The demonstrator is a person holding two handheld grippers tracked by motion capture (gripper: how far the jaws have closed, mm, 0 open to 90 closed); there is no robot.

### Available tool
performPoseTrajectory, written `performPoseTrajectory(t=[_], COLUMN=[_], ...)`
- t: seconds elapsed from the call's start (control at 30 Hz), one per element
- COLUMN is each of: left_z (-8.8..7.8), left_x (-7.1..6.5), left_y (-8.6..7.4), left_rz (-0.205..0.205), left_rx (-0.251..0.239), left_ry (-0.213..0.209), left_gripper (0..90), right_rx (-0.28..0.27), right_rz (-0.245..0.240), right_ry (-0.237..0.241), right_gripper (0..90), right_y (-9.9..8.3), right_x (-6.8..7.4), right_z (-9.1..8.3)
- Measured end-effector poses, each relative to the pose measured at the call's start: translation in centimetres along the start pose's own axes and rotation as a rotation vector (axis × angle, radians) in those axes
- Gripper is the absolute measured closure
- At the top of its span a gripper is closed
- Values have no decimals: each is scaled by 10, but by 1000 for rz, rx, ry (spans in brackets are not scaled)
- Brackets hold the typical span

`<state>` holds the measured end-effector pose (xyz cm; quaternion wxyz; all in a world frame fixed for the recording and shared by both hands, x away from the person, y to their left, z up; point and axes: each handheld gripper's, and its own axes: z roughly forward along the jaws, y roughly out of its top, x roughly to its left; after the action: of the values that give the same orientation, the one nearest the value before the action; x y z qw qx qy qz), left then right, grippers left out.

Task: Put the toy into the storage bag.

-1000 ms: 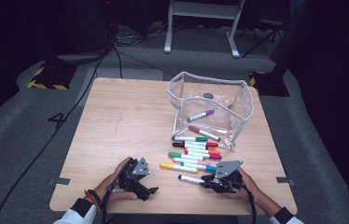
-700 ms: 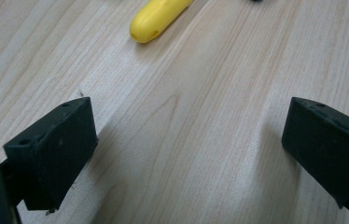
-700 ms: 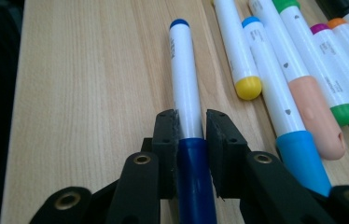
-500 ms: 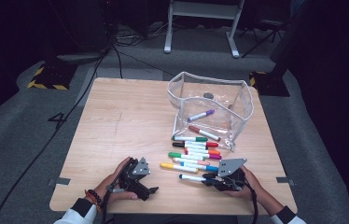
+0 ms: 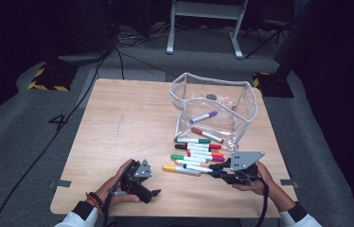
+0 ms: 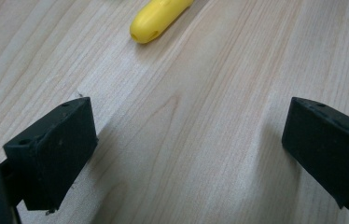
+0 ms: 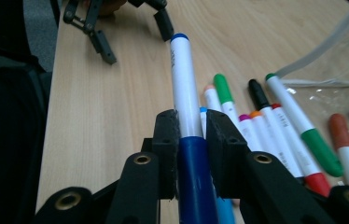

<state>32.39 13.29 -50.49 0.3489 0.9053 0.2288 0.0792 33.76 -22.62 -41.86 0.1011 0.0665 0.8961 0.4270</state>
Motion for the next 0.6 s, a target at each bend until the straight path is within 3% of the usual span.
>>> performPoseTrajectory(t=[0.6], left_z=[0], left_x=[0], left_y=[0], left_rz=[1], left_rx=[0], left_ry=[-1], left_gripper=[34], right_rx=[-101], right_rz=[-47], right_ry=[-167], right_gripper=[747], right_y=[65], right_x=[-47], right_z=[-56])
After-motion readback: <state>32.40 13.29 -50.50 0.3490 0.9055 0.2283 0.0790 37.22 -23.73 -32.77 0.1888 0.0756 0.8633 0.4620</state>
